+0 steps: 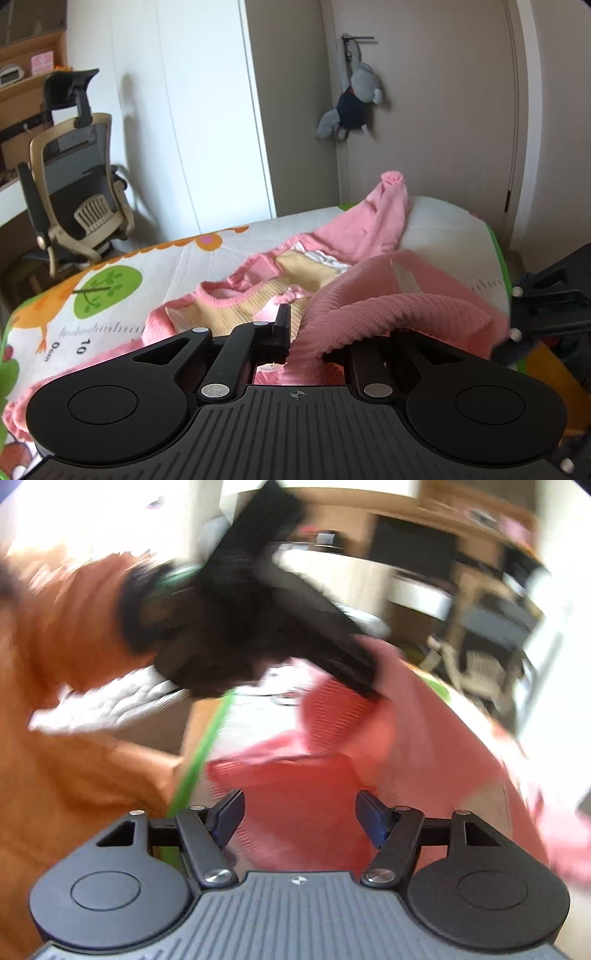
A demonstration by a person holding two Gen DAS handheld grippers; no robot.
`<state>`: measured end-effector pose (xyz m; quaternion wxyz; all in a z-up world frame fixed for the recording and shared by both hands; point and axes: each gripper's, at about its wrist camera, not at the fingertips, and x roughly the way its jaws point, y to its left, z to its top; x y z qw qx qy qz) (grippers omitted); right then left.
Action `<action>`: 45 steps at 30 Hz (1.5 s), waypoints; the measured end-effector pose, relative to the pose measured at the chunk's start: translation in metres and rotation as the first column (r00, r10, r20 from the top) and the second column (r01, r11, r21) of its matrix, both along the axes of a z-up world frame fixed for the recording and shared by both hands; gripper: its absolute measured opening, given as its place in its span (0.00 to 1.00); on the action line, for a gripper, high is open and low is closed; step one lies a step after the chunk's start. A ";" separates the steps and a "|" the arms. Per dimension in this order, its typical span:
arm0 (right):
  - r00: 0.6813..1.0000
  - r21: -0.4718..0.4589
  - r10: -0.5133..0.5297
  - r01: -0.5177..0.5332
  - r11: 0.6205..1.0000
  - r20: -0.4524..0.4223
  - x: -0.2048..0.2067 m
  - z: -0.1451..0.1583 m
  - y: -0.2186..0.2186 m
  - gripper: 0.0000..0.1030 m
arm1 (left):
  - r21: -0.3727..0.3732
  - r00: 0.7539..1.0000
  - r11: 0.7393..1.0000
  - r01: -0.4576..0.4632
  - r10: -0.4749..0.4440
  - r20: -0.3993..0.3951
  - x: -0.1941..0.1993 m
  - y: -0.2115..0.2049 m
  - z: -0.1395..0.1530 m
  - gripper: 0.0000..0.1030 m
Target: Fold clothes
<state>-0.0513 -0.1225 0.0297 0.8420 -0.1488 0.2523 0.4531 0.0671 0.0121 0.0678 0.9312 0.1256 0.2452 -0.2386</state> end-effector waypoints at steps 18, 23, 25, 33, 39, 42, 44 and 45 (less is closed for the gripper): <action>0.878 0.079 -0.458 0.451 0.889 0.138 -0.028 0.042 -0.170 0.76 | -0.136 0.951 0.955 0.264 -0.281 -0.129 -0.051 0.014 -0.043 0.19; 0.899 0.239 -0.395 0.348 0.907 0.188 -0.041 0.071 -0.172 0.86 | -0.137 0.884 0.923 0.361 -0.385 -0.265 -0.077 0.012 -0.069 0.51; 0.898 0.242 -0.406 0.361 0.901 0.171 -0.030 0.072 -0.163 0.88 | -0.151 0.860 0.913 0.379 -0.408 -0.308 -0.084 0.013 -0.076 0.59; 0.919 0.200 -0.393 0.382 0.902 0.018 0.024 0.030 -0.118 0.95 | -0.179 0.880 0.932 0.317 -0.359 -0.311 -0.102 0.042 -0.058 0.86; 0.913 0.187 -0.401 0.407 0.894 -0.069 0.055 -0.005 -0.099 0.96 | 0.089 0.973 0.993 0.073 -0.051 -0.224 -0.110 0.055 -0.058 0.68; 0.884 0.183 -0.452 0.467 0.865 -0.121 0.065 -0.018 -0.099 0.96 | 0.186 0.977 0.980 0.071 -0.031 -0.210 -0.109 0.046 -0.067 0.63; 0.863 0.185 -0.482 0.504 0.844 -0.153 0.070 -0.026 -0.101 0.96 | 0.236 0.983 0.969 0.072 -0.029 -0.182 -0.108 0.042 -0.072 0.52; 0.858 0.187 -0.490 0.513 0.838 -0.156 0.069 -0.027 -0.104 0.96 | 0.239 0.984 0.969 0.064 -0.022 -0.175 -0.108 0.042 -0.073 0.37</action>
